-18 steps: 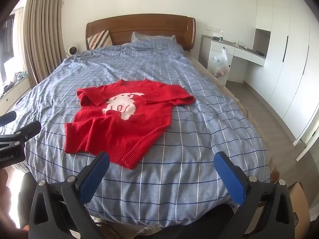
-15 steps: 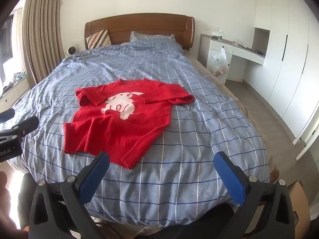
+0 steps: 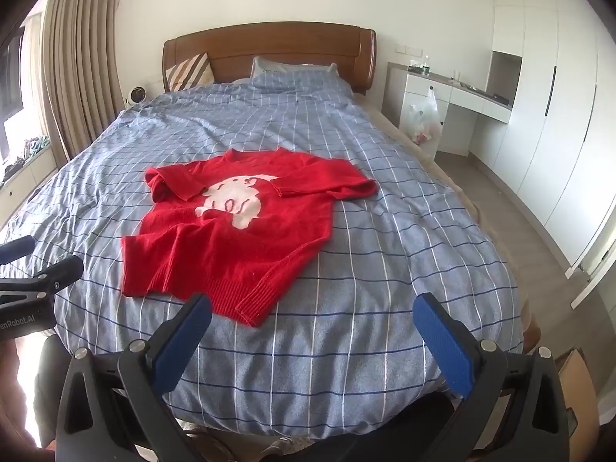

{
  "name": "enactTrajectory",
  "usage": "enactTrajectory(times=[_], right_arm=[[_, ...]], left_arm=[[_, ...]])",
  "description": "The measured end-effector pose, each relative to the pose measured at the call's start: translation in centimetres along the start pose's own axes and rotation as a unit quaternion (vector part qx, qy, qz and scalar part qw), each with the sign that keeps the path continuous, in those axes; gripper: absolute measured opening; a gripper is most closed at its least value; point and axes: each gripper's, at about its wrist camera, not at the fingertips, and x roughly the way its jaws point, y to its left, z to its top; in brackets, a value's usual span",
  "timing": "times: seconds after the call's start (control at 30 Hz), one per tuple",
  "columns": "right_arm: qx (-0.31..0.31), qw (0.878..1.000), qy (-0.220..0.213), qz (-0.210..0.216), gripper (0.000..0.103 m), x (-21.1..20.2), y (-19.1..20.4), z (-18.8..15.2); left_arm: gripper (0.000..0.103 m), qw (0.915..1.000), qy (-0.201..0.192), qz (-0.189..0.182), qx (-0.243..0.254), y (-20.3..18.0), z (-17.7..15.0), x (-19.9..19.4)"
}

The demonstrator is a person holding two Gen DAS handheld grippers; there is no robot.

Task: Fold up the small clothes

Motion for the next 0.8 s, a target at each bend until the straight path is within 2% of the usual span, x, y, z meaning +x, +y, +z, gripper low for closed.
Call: enactTrajectory(times=[0.37, 0.8], right_arm=[[-0.005, 1.000, 0.010, 0.000, 0.103, 0.5, 0.5, 0.0], [-0.011, 1.000, 0.020, 0.004, 0.103, 1.2, 1.4, -0.2]], left_arm=[[0.103, 0.9997, -0.002, 0.021, -0.011, 1.0, 0.1, 0.3], [0.103, 0.9997, 0.014, 0.016, -0.015, 1.3, -0.5, 1.1]])
